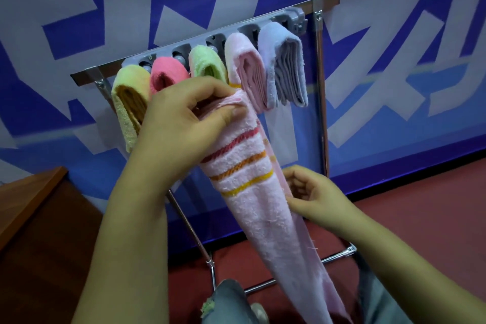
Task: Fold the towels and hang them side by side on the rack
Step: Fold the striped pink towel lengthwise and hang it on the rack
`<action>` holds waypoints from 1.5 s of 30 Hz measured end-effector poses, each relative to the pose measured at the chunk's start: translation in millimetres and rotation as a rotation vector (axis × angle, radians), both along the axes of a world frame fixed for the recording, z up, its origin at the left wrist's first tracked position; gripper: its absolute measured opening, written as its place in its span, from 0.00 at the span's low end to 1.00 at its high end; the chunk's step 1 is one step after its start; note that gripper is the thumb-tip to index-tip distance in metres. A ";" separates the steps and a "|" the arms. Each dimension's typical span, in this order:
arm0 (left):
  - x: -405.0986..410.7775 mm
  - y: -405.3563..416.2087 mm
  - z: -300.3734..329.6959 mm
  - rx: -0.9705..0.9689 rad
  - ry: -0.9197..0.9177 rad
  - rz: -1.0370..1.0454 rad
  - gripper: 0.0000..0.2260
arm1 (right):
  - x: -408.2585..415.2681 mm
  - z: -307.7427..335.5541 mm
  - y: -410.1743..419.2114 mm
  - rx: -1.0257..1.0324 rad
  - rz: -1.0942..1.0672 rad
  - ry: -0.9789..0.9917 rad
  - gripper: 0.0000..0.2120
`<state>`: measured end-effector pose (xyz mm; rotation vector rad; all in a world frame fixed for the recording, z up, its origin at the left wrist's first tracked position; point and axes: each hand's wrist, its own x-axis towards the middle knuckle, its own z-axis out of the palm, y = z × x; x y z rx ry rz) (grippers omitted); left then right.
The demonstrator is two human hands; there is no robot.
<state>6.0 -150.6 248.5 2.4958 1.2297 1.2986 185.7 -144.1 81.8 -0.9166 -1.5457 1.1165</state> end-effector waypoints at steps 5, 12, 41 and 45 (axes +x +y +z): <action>-4.0 -0.1 1.4 0.005 0.010 -0.002 0.05 | -0.7 0.2 3.0 0.032 -0.125 -0.029 0.11; -10.6 -1.6 5.5 0.028 0.014 -0.013 0.07 | -4.5 -0.3 5.2 0.110 -0.079 -0.112 0.11; -19.1 3.1 9.9 0.052 -0.007 0.089 0.07 | -16.6 -38.7 9.2 0.424 -0.133 -0.419 0.07; -23.6 2.6 7.1 0.025 -0.024 0.114 0.07 | -16.8 -43.1 5.8 0.404 -0.088 -0.374 0.08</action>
